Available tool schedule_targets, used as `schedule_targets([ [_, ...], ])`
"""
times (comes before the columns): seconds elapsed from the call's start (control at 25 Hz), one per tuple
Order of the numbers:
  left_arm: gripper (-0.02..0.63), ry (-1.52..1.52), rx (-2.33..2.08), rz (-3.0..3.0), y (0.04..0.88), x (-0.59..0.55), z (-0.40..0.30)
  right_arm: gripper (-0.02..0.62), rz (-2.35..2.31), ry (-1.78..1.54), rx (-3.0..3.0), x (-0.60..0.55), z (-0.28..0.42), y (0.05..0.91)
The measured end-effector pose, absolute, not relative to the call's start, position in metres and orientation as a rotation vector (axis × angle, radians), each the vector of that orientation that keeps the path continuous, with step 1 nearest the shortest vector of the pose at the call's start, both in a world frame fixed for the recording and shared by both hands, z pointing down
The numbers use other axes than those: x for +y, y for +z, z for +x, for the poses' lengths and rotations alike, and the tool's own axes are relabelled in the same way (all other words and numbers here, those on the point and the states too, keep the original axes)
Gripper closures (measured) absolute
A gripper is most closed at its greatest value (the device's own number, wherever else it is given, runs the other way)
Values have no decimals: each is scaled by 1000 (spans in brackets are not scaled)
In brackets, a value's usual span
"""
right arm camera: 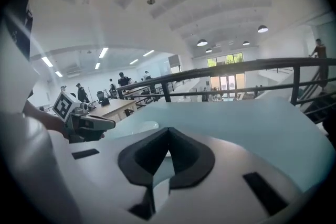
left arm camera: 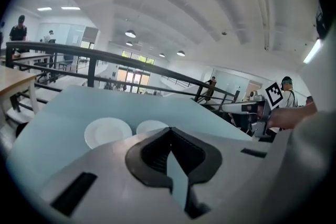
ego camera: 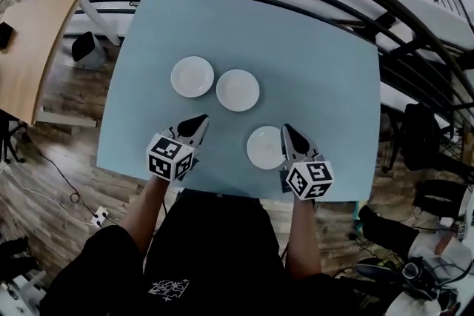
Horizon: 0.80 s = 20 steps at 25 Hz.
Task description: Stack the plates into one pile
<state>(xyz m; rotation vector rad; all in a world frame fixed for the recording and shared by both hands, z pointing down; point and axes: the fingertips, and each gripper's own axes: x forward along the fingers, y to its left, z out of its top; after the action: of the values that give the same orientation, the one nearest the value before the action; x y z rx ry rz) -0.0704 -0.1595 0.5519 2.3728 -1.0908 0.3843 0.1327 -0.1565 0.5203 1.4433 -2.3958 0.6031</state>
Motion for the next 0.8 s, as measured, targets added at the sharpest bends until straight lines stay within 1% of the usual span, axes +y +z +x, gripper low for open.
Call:
schedule_targets([
  [0.44,598,561,-813,2135,648,-122,27,588,1249,961,-2220,-125,194,639],
  [0.8,590,563,-608,1906,697,-104,76,584,1218,1290,-2160,-106,235,680],
])
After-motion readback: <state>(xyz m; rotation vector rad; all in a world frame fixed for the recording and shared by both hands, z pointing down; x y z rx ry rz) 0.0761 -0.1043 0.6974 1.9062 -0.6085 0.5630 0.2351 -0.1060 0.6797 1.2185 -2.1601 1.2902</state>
